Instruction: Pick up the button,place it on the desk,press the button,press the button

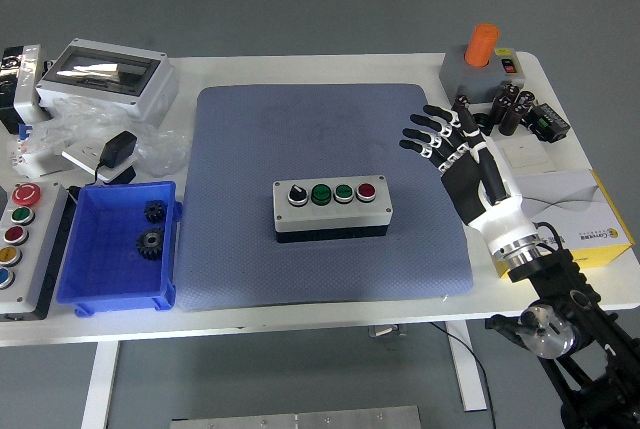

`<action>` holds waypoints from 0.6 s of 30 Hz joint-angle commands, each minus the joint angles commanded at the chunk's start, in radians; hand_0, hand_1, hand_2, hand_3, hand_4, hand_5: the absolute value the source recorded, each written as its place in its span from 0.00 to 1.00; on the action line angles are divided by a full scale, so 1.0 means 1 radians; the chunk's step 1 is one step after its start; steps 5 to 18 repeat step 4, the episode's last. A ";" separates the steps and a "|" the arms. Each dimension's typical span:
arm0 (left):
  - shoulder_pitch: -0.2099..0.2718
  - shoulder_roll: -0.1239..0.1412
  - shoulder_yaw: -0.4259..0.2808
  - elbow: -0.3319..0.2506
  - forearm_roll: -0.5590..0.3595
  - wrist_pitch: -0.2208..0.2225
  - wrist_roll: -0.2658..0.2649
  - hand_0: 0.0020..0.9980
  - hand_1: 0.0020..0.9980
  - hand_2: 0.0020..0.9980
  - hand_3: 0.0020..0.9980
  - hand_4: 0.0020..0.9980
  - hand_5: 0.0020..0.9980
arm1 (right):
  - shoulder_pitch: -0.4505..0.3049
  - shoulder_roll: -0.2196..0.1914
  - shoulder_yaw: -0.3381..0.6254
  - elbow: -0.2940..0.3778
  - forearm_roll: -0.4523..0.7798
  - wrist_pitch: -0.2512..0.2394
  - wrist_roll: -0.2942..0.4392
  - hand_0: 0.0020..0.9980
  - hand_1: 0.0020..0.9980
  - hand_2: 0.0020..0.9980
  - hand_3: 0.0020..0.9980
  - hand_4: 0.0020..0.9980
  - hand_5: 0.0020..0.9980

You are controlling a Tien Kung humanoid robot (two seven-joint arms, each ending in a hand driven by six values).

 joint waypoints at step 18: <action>-0.016 -0.007 0.015 0.000 0.000 -0.003 -0.002 0.70 0.71 0.61 0.65 0.72 0.27 | 0.016 -0.015 -0.018 -0.013 -0.011 -0.011 0.000 0.63 0.60 0.63 0.65 0.85 0.64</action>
